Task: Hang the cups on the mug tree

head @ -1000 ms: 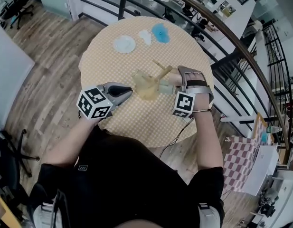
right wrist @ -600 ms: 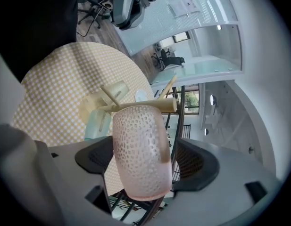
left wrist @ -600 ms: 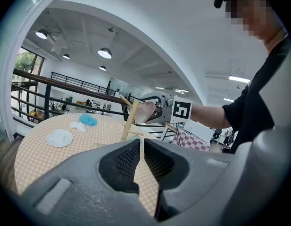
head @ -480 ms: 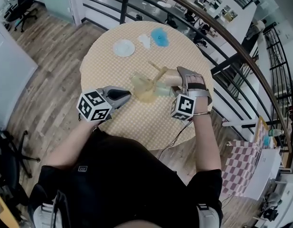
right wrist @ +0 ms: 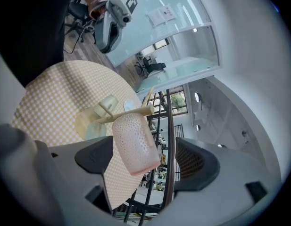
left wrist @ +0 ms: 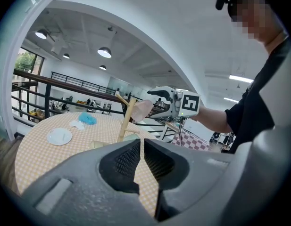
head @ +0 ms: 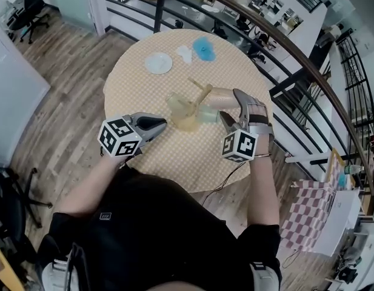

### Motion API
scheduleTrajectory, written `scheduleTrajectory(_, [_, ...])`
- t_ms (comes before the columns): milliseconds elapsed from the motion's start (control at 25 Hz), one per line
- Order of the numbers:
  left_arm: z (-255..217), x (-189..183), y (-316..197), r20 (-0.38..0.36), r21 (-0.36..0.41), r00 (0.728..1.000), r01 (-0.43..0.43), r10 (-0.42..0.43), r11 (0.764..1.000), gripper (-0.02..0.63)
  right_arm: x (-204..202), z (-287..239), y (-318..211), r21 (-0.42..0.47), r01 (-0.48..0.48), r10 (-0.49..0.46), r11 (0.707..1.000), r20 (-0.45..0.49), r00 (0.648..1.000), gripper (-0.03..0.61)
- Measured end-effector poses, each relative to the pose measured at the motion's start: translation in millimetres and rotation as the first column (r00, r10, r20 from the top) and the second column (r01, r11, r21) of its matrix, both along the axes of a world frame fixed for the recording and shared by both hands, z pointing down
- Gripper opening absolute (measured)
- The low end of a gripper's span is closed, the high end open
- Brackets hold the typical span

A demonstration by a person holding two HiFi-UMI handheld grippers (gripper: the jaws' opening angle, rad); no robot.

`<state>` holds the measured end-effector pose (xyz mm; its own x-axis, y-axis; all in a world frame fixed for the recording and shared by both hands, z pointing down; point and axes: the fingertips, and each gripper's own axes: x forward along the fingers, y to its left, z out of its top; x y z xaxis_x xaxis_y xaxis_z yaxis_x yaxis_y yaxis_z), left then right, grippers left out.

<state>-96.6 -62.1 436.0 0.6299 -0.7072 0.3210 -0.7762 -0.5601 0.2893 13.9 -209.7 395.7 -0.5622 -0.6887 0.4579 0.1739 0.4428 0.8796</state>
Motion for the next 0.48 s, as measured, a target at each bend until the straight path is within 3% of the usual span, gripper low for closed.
scheduleTrajectory(280, [-3.0, -5.9, 11.3, -0.025, 0.007, 0.999, 0.022, -0.022, 1.000, 0.020, 27.6, -50.7, 30.2, -0.034, -0.032, 0.040, 0.999, 0.259, 0.965, 0.407])
scheduleTrajectory(360, [-9.8, -11.1, 12.2, -0.035, 0.030, 0.999, 0.028, -0.027, 0.999, 0.020, 30.8, -76.4, 43.8, -0.080, -0.039, 0.069, 0.996, 0.414, 0.907, 0.407])
scheduleTrajectory(400, [-15.0, -13.3, 12.2, -0.043, 0.049, 0.999, 0.028, -0.026, 0.998, 0.020, 30.6, -89.2, 52.5, -0.124, -0.029, 0.088, 0.992, 0.505, 0.859, 0.405])
scheduleTrajectory(480, [-28.4, -16.4, 14.7, -0.072, 0.094, 0.997, 0.024, -0.018, 0.995, 0.020, 26.4, -108.5, 73.2, -0.233, 0.035, 0.135, 0.972, 0.671, 0.729, 0.397])
